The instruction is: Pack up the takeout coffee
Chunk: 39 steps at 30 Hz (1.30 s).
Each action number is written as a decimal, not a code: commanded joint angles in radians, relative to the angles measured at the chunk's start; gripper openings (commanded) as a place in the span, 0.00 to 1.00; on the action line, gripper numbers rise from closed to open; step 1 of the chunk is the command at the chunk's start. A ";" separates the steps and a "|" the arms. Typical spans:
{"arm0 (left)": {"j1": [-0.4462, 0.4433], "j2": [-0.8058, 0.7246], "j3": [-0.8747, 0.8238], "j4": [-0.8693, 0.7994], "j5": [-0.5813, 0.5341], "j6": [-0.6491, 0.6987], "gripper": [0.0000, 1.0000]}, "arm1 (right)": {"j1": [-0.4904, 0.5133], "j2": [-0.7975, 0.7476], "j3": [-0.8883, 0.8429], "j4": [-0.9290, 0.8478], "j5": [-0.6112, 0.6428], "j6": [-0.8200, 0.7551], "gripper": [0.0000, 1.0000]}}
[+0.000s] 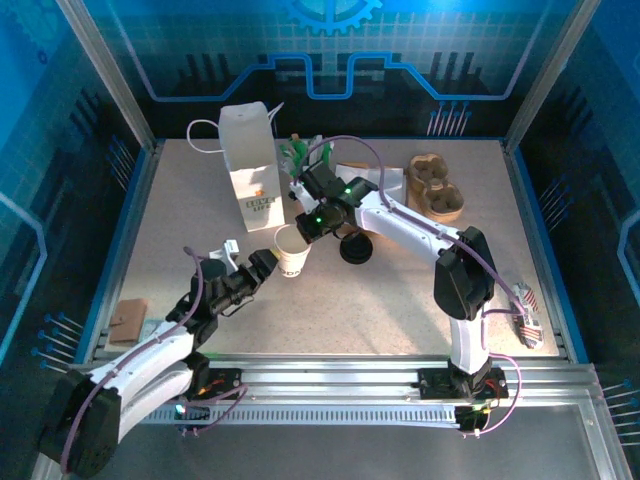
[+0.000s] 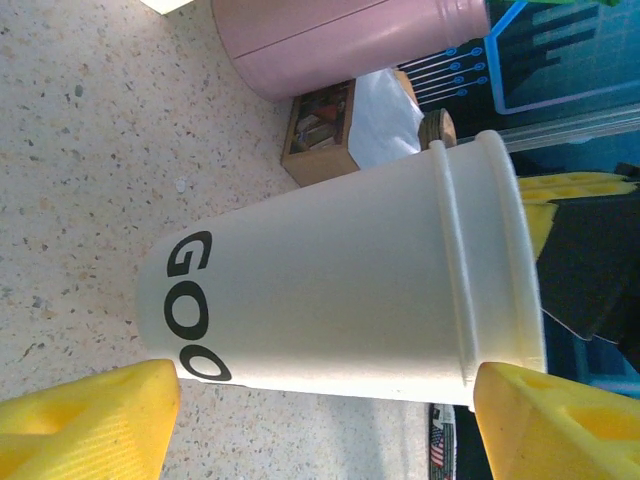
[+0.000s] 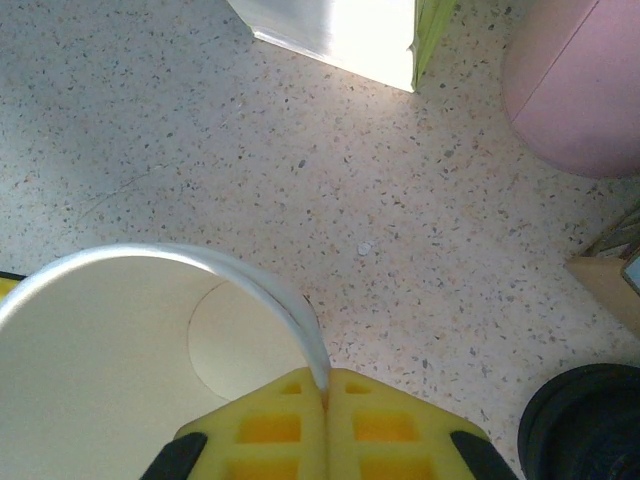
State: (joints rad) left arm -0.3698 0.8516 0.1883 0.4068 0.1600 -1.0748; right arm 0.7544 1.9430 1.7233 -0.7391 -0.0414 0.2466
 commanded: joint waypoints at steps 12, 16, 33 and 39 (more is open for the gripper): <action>-0.006 0.024 -0.029 0.098 -0.010 -0.015 0.78 | 0.020 -0.024 -0.005 0.012 -0.047 0.017 0.00; -0.006 0.040 -0.029 0.116 -0.011 -0.020 0.78 | 0.024 -0.029 -0.008 0.017 -0.070 0.020 0.00; -0.006 0.040 -0.072 0.080 -0.024 -0.009 0.70 | 0.029 -0.033 0.016 -0.001 -0.057 0.026 0.00; -0.007 0.049 -0.071 0.066 -0.031 -0.005 0.70 | 0.030 -0.036 0.027 -0.015 -0.058 0.029 0.00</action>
State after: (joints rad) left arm -0.3698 0.8894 0.1352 0.5034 0.1543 -1.0939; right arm 0.7696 1.9430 1.7203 -0.7406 -0.0677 0.2588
